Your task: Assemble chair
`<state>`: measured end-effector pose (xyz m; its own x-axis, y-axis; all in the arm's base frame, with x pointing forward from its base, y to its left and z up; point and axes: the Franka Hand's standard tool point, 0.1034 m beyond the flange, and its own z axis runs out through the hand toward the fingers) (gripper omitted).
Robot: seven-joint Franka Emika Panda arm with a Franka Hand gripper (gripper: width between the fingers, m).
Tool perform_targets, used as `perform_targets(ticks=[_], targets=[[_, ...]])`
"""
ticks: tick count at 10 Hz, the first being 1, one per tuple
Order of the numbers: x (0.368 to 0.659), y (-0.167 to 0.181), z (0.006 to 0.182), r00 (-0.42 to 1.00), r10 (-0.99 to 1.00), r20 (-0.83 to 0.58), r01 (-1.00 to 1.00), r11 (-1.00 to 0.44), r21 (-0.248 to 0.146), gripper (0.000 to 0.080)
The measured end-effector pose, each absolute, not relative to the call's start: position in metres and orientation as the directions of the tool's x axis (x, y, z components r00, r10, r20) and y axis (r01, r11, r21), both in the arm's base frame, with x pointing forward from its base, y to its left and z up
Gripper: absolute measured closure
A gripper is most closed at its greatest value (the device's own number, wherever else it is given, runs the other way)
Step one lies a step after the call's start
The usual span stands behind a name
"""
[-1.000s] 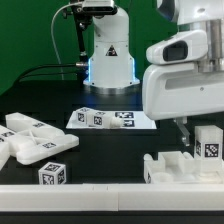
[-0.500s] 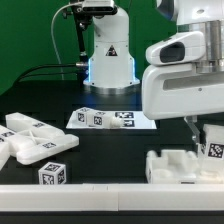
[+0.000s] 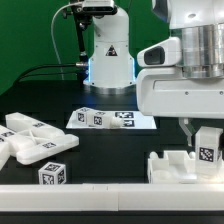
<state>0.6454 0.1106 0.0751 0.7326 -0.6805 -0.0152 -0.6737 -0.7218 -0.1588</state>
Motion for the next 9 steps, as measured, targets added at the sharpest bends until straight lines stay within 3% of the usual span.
perform_targets(ticks=[3, 4, 6, 7, 8, 9], targets=[[0.6436, 0.1199, 0.0740, 0.356, -0.927, -0.120, -0.930, -0.339, -0.145, 0.0511], [0.6439, 0.1192, 0.0742, 0.347, -0.930, -0.125, -0.933, -0.328, -0.147, 0.0511], [0.6436, 0.1195, 0.0740, 0.408, -0.906, -0.113, -0.908, -0.389, -0.153, 0.0508], [0.6439, 0.1194, 0.0747, 0.519, -0.850, -0.091, -0.849, -0.501, -0.166, 0.0290], [0.6458, 0.1162, 0.0769, 0.699, -0.714, -0.046, -0.708, -0.681, -0.186, 0.0290], [0.6462, 0.1168, 0.0786, 0.802, -0.597, -0.011, -0.589, -0.787, -0.184, 0.0180]])
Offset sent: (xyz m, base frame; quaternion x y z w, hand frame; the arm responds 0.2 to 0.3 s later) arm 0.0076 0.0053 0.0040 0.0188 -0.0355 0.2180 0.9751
